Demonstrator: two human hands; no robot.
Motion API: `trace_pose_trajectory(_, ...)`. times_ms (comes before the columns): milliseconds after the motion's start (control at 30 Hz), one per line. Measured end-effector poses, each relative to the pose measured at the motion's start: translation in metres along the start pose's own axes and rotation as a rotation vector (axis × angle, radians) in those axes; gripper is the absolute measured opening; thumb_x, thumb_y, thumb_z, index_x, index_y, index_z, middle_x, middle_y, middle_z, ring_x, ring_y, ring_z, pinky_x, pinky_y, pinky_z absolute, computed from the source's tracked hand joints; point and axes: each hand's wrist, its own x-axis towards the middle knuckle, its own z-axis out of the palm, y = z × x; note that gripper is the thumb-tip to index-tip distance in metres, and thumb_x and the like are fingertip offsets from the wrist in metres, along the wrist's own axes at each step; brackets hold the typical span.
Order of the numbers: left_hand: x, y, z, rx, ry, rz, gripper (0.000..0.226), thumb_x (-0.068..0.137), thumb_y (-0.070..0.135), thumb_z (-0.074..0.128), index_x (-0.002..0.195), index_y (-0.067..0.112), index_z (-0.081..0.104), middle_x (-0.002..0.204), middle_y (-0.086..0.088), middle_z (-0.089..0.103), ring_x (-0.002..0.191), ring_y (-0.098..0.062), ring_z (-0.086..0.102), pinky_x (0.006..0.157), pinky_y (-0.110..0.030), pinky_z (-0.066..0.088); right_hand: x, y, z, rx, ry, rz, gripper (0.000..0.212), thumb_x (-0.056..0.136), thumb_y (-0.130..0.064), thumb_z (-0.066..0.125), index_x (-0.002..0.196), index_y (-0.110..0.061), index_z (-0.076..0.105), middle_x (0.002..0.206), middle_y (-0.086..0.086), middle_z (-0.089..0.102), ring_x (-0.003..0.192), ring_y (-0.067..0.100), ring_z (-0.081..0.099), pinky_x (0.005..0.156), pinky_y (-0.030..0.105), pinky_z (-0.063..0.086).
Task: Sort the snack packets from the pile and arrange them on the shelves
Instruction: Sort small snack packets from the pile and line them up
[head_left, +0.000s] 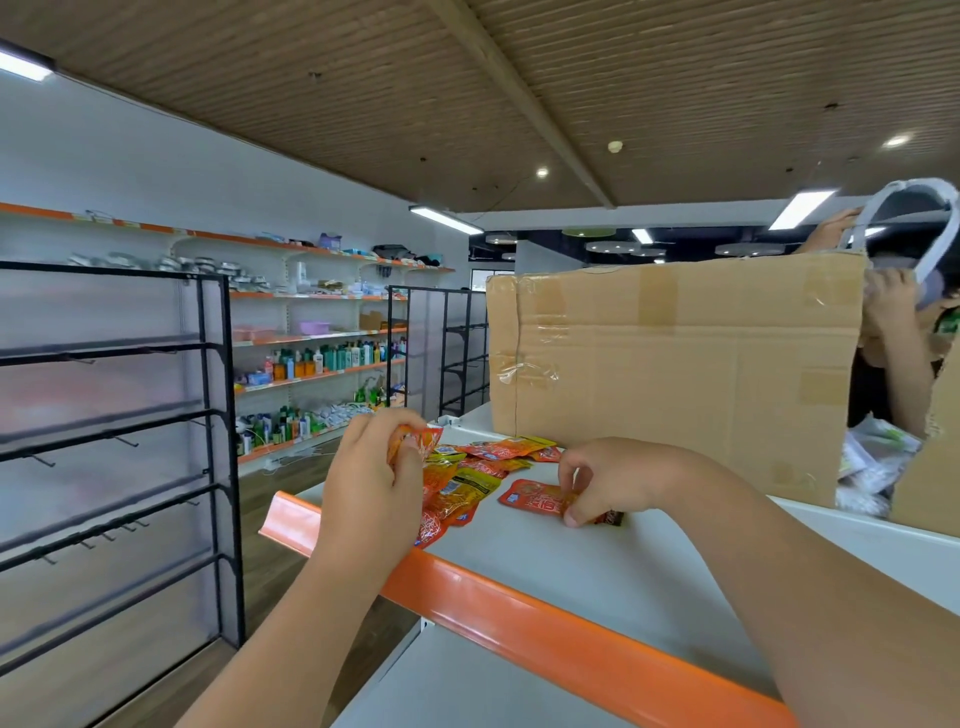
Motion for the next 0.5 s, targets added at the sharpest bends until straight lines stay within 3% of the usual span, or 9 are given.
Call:
trace_pose_trajectory(100, 0.004, 0.009, -0.004, -0.224, 0.017, -0.213, 0.021, 0.104, 0.02, 0.054, 0.103, 0.041, 0.057, 0.11, 0.007, 0.063, 0.095, -0.016, 0.062, 0.058, -0.02, 0.047, 0.001, 0.0, 0.0, 0.012, 0.001, 0.004, 0.036, 0.075, -0.042, 0.083, 0.101, -0.032, 0.061, 0.113, -0.003, 0.061, 0.092, 0.016, 0.058, 0.079, 0.031, 0.048)
trace_pose_trajectory(200, 0.006, 0.015, -0.002, -0.184, -0.09, -0.269, 0.01, 0.1, 0.029, 0.062, 0.099, 0.037, 0.056, 0.103, 0.01, 0.062, 0.086, -0.016, 0.065, 0.047, -0.022, 0.046, 0.0, 0.001, -0.001, 0.004, -0.006, 0.029, 0.041, 0.074, -0.045, 0.084, 0.104, -0.03, 0.061, 0.11, -0.002, 0.062, 0.09, 0.015, 0.058, 0.074, 0.03, 0.046)
trace_pose_trajectory(300, 0.005, 0.016, 0.003, -0.024, -0.2, -0.158, 0.014, 0.094, 0.026, 0.069, 0.087, 0.031, 0.058, 0.089, 0.009, 0.063, 0.07, -0.01, 0.063, 0.049, -0.027, 0.046, -0.005, 0.003, -0.004, -0.014, -0.025, 0.087, 0.046, 0.074, -0.047, 0.083, 0.108, -0.027, 0.061, 0.1, -0.004, 0.06, 0.081, 0.013, 0.055, 0.066, 0.028, 0.045)
trace_pose_trajectory(367, 0.004, 0.014, 0.007, 0.105, -0.282, -0.085, 0.016, 0.089, 0.021, 0.072, 0.083, 0.03, 0.06, 0.085, 0.011, 0.064, 0.073, -0.005, 0.062, 0.064, -0.033, 0.055, -0.009, 0.005, -0.006, -0.035, -0.047, 0.13, 0.048, 0.075, -0.047, 0.081, 0.111, -0.025, 0.06, 0.091, -0.005, 0.056, 0.074, 0.013, 0.053, 0.065, 0.026, 0.046)
trace_pose_trajectory(500, -0.001, 0.015, 0.009, 0.275, -0.423, 0.051, 0.013, 0.086, 0.038, 0.073, 0.093, 0.037, 0.063, 0.094, 0.021, 0.063, 0.087, 0.003, 0.056, 0.069, -0.018, 0.044, -0.01, 0.011, -0.009, -0.044, -0.054, 0.16, 0.054, 0.071, -0.052, 0.081, 0.114, -0.029, 0.058, 0.089, -0.001, 0.06, 0.058, 0.018, 0.05, 0.061, 0.027, 0.041)
